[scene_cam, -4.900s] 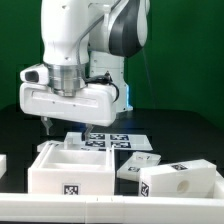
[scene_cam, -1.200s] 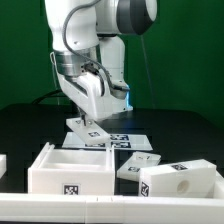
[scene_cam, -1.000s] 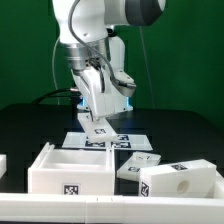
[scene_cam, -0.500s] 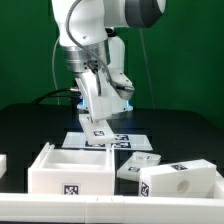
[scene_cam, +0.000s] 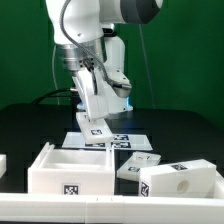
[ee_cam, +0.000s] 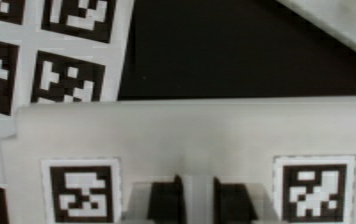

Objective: Assemble cabinet

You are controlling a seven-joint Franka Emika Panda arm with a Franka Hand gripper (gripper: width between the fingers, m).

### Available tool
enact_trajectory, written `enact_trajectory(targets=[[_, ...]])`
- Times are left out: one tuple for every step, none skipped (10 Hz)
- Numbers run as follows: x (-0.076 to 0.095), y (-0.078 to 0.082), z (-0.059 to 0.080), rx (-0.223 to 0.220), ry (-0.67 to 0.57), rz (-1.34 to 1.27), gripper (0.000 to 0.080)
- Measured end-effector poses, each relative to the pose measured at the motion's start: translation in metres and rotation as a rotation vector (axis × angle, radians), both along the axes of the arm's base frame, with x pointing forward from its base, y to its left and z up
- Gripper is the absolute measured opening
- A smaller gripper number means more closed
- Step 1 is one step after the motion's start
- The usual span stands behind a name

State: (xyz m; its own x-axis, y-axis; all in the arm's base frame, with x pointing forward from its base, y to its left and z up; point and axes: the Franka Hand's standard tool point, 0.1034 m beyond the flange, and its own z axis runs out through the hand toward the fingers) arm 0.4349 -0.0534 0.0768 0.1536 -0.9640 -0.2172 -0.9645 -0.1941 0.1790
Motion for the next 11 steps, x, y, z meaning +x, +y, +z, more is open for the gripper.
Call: enact_trajectory(targets=[[-0.001, -0.001, -0.002, -0.002, 0.004, 0.001, 0.0064], [-0.004, -0.003, -0.008, -0.009, 0.019, -0.002, 0.0064], [-0.007, -0.004, -0.012, -0.015, 0.028, -0.028, 0.0064], [-0.012, -0.004, -0.012, -0.021, 0.03, -0.052, 0.0064], [-0.013, -0.002, -0.011, -0.027, 0.04, -0.067, 0.0064], [-0.013, -0.002, -0.012, -0.025, 0.038, -0.058, 0.0064], [-0.013, -0.002, -0.013, -0.026, 0.039, -0.056, 0.0064], [-0.012, -0.002, -0.014, -0.025, 0.031, -0.054, 0.0064], [-0.012, -0.002, -0.014, -0.025, 0.026, -0.053, 0.0064], [-0.011, -0.004, -0.014, -0.024, -0.006, -0.06, 0.0064], [-0.013, -0.001, -0.009, -0.01, 0.012, -0.081, 0.0064]])
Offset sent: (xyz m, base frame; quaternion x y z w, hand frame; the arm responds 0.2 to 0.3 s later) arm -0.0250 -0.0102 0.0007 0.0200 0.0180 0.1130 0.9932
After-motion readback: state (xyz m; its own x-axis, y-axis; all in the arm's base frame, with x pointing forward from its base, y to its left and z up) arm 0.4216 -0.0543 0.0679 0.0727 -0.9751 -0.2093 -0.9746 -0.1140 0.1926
